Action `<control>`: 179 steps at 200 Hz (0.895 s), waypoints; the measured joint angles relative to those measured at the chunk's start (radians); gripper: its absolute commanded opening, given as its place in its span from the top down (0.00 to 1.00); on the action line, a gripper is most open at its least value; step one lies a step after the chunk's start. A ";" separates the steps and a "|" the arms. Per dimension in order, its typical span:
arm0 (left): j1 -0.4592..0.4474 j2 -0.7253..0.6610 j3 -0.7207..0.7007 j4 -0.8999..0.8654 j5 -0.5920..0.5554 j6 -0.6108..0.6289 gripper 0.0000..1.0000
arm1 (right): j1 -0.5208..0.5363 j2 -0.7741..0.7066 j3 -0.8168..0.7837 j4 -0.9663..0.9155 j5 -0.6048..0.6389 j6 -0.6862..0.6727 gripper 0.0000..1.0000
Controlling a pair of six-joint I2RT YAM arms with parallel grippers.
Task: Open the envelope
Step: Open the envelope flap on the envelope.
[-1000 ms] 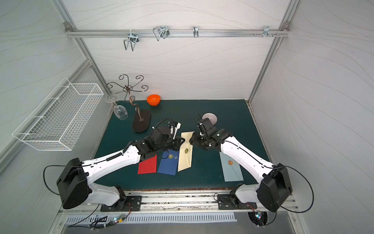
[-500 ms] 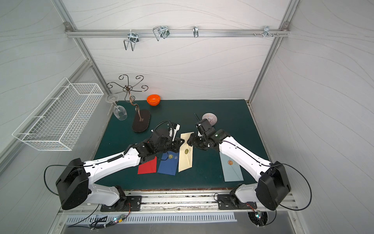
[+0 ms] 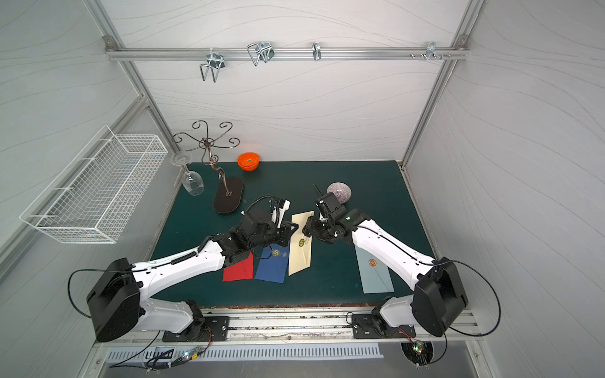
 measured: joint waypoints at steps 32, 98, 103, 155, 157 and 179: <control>0.000 -0.001 -0.002 0.013 0.010 0.000 1.00 | 0.000 0.000 0.000 0.000 0.000 0.000 0.38; 0.000 -0.008 -0.036 0.075 0.043 0.027 1.00 | 0.000 0.000 0.000 0.000 0.000 -0.020 0.38; 0.000 -0.008 -0.042 0.085 0.043 0.028 1.00 | 0.000 0.000 0.000 0.000 0.000 -0.026 0.38; 0.000 -0.018 -0.116 0.177 0.027 0.029 1.00 | 0.000 0.001 -0.007 0.013 0.002 -0.094 0.38; 0.000 -0.018 -0.116 0.179 0.026 0.029 1.00 | 0.000 0.001 -0.009 0.015 0.001 -0.096 0.38; 0.000 -0.016 -0.116 0.201 0.016 0.028 1.00 | 0.000 0.013 -0.016 0.033 -0.010 -0.119 0.38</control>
